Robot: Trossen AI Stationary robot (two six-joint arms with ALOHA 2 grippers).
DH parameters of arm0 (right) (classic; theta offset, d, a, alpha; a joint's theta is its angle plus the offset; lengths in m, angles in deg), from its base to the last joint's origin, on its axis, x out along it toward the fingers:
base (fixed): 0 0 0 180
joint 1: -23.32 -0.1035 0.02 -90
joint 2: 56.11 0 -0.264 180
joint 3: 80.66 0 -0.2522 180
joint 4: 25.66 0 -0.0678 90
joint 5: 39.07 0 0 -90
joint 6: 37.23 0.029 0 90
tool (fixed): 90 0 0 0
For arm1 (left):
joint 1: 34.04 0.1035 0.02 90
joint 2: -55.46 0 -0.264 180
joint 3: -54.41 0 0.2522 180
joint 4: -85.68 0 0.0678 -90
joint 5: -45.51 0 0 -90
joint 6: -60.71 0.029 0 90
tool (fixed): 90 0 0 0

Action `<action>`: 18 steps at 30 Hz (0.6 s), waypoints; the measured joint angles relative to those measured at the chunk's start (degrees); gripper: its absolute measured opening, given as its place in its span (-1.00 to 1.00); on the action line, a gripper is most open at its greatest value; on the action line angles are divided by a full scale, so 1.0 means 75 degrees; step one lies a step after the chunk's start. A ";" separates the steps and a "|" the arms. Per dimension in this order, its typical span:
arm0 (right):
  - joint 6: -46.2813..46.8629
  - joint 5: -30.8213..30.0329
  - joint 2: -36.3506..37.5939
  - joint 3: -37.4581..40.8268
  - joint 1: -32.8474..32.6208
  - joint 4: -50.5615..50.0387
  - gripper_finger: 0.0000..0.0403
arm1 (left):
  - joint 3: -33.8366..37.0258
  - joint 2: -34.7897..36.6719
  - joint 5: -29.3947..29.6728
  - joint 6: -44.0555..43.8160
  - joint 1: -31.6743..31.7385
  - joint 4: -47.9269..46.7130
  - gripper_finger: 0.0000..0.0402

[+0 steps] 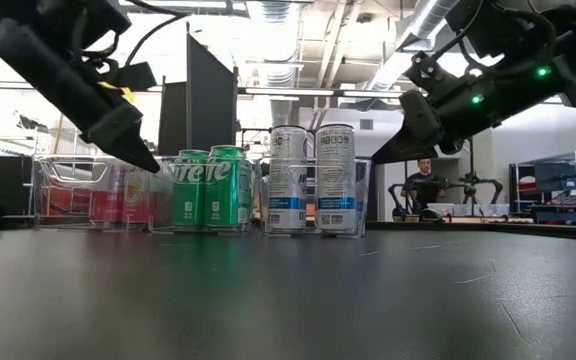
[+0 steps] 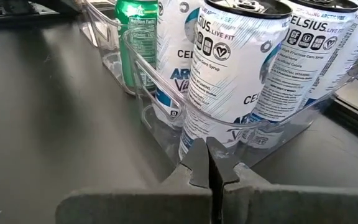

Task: Sort soda cans
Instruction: Adjust the transparent bins, then return to Home Position

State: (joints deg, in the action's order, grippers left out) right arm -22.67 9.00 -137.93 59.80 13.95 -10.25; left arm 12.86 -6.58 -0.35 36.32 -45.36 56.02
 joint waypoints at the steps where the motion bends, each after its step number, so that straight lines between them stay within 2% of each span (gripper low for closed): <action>1: 0.0000 0.0000 0.0000 0.0000 0.0000 0.0000 -1.00 | 0.0000 0.0000 0.0019 0.0041 0.0110 0.0007 -0.95; 10: 0.0003 0.0000 0.0000 0.0000 -0.0005 0.0000 -1.00 | 0.0000 0.0006 -0.0261 0.0366 0.0583 0.0082 -0.95; 15: 0.0052 0.0173 0.0000 0.0003 -0.0355 -0.0006 -1.00 | 0.0000 0.0003 -0.1574 -0.0013 0.0360 0.0315 -0.95; 18: -0.0209 0.0195 0.0000 0.0005 -0.0809 0.0131 -1.00 | -0.0038 0.0045 -0.1674 -0.0017 -0.0101 0.0432 -0.95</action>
State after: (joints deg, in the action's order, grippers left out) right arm -24.23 10.46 -137.93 59.83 7.88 -9.27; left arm 12.58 -6.24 -12.91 36.20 -46.12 59.26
